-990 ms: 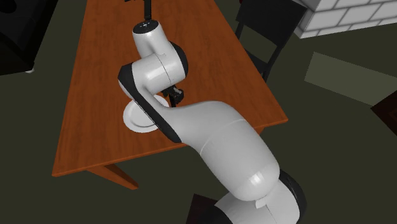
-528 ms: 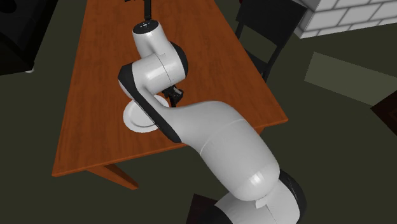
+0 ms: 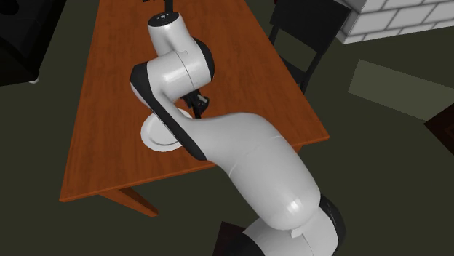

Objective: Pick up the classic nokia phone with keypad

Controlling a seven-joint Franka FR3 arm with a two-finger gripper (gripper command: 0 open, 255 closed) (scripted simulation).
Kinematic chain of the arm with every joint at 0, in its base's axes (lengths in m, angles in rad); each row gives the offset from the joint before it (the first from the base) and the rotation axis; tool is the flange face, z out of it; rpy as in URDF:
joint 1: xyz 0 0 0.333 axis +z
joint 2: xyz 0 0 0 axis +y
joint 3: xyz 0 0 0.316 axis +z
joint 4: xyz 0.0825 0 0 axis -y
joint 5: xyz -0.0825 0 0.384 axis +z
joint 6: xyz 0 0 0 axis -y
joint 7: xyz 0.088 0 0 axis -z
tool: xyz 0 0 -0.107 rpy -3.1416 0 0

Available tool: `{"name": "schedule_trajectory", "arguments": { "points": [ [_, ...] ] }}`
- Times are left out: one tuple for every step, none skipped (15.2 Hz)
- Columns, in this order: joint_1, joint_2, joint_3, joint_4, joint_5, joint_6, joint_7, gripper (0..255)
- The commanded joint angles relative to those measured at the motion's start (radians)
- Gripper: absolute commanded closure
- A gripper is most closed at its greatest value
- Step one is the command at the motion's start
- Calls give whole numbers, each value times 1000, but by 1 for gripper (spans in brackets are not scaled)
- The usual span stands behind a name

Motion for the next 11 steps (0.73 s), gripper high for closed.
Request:
{"name": "schedule_trajectory", "arguments": {
  "points": [
    [8, 6, 0, 36, -3, -30, -3, 255],
    [14, 11, 0, 58, -6, -47, -4, 255],
    [20, 18, -1, 82, -9, -64, -6, 255],
    [26, 25, -1, 107, -12, -82, -8, 255],
    [33, 32, -2, 132, -16, -100, -10, 255],
    [41, 40, -3, 160, -21, -119, -11, 255],
    [50, 50, -5, 189, -25, -139, -13, 255],
    [59, 60, -6, 219, -31, -159, -16, 255],
    [69, 71, -8, 252, -37, -180, -18, 255],
    [71, 73, -8, 257, -38, -183, -19, 255],
    [71, 72, -8, 257, -37, -183, -18, 255]
  ]
}}
